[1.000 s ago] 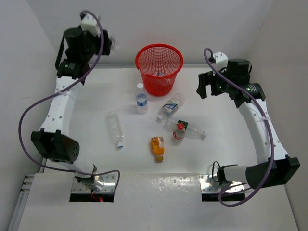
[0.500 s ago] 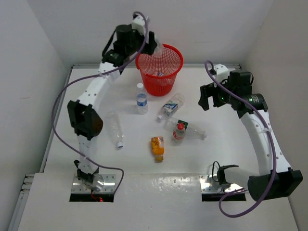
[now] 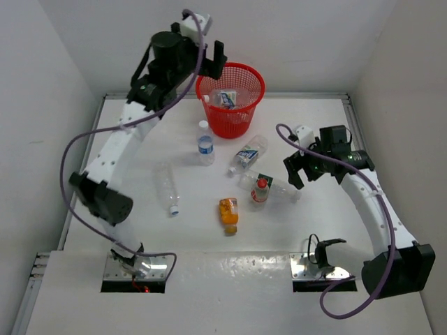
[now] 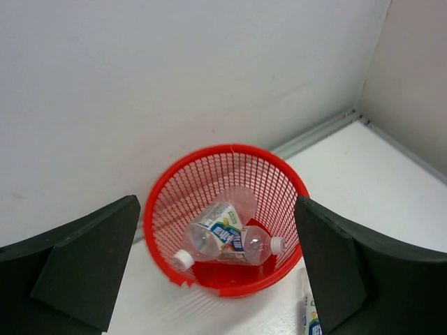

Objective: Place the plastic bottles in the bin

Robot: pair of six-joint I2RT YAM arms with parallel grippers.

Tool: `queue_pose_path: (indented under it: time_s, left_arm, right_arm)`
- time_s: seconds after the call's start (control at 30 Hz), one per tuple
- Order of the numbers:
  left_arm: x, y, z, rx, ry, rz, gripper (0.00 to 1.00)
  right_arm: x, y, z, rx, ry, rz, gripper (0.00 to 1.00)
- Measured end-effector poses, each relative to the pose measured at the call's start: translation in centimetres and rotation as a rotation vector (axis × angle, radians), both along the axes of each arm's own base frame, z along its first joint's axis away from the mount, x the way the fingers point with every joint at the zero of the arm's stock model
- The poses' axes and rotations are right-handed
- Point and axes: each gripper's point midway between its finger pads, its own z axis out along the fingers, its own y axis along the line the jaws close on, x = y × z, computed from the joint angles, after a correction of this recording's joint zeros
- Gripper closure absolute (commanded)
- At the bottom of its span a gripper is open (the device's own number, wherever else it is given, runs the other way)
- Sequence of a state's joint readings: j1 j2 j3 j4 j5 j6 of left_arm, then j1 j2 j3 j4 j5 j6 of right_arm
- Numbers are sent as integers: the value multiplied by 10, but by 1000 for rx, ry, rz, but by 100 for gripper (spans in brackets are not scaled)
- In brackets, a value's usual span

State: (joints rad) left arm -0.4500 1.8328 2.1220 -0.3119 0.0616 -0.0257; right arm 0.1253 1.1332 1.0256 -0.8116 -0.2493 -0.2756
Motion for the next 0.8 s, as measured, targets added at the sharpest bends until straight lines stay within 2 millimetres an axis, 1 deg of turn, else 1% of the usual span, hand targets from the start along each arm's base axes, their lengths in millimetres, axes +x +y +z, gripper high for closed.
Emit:
queue_pose_path:
  time_s: [0.07,0.13,0.2,0.23,0.3,0.33,0.37,0.43,0.57,0.67,0.8]
  left_arm:
    - [-33,20,34,-11,-61,18,0]
    - [-62,40,64,-33,-120,36,0]
    - [-84,57,77,-41,-149,51,0]
    - [-93,64,77,-39,-149,58,0]
    - [-105,77,71,-26,-138,75,0]
    - [-109,83,63,-15,-121,84,0]
    - [-111,86,54,-3,-100,91,0]
    - [-114,90,29,28,-38,95,0]
    - [-111,97,-7,74,60,110,0]
    - [-110,108,-19,89,98,138,0]
    - [-111,119,-18,89,99,166,0]
  right_arm:
    - [-10,0,-16,-25,35,26,7]
    - [-18,2,-31,-45,64,60,7]
    - [-24,5,-42,-61,93,98,7]
    - [-25,7,-46,-67,105,115,7]
    - [-23,12,-56,-77,121,151,7]
    - [-22,14,-61,-82,132,166,7]
    - [-19,16,-66,-86,140,183,7]
    - [-13,19,-78,-96,158,212,7]
    - [-6,25,-104,-114,211,266,8]
    - [-4,30,-121,-122,243,300,9]
    - [1,33,-139,-135,265,330,11]
